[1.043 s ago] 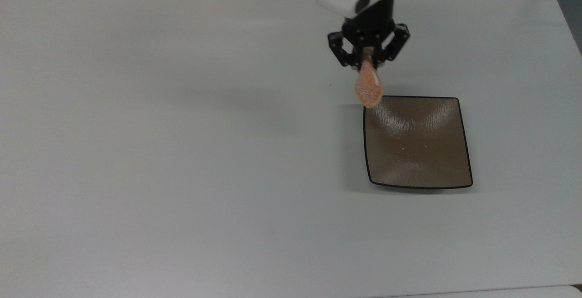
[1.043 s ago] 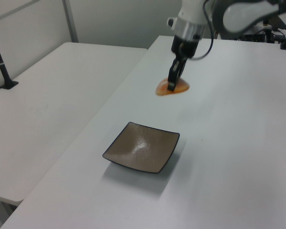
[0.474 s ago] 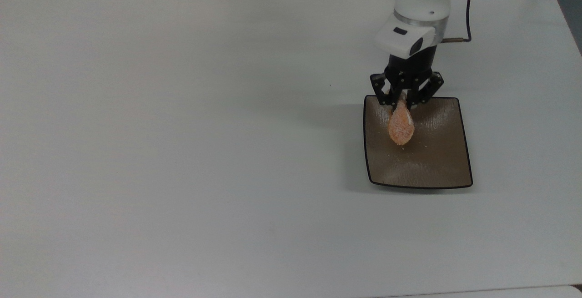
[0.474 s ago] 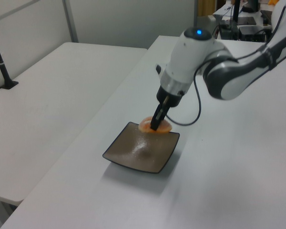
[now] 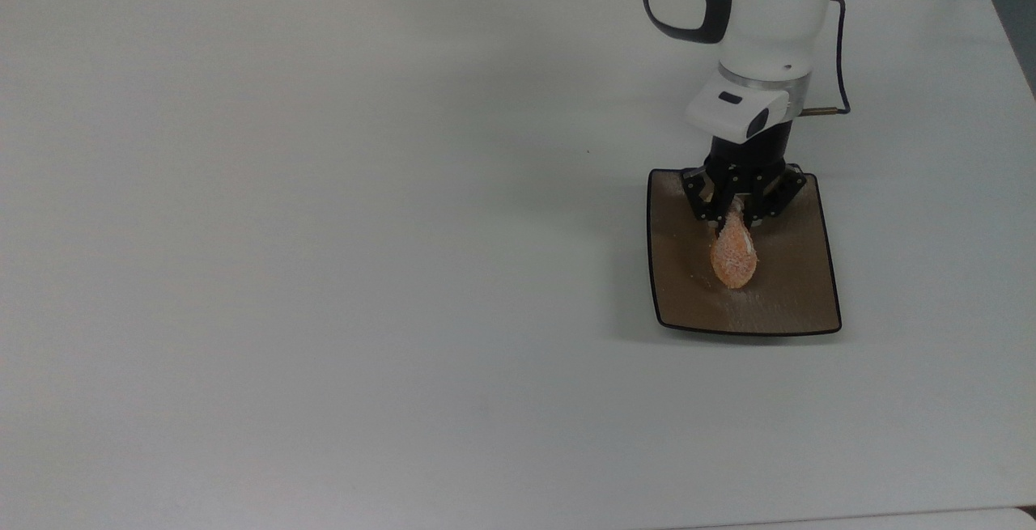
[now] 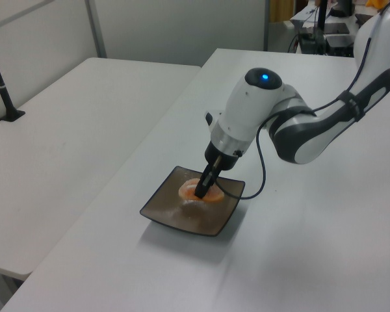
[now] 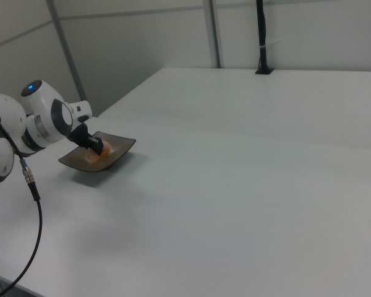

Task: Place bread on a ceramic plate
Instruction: 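Lower the bread roll onto the plate and open the gripper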

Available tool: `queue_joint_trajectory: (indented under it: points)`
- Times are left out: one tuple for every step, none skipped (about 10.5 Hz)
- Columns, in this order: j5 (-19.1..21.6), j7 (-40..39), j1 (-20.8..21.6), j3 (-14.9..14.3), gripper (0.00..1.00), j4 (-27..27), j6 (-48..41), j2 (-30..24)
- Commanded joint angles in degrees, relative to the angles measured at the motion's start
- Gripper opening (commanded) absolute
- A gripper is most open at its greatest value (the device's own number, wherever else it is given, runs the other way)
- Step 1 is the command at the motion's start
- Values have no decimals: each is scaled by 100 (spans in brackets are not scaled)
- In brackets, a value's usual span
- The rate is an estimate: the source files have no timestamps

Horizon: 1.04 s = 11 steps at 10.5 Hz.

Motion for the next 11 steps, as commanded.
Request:
queue_joint_trajectory:
  points:
    - [-151,252,54,-67,52,140,233,209]
    - [-151,278,53,-67,69,140,224,209]
    - [-177,305,71,-67,99,132,224,200]
    - [-342,314,106,-67,100,123,207,200]
    - [-396,462,106,-67,100,131,206,183]
    - [-388,507,80,-67,100,131,180,130]
    - [-388,507,62,-59,100,123,171,34]
    - [-379,507,54,-59,100,105,145,-132]
    - [-362,498,45,-59,100,70,41,-334]
    - [-318,507,10,-59,100,70,-282,-493]
    - [-274,507,-112,-59,100,70,-434,-738]
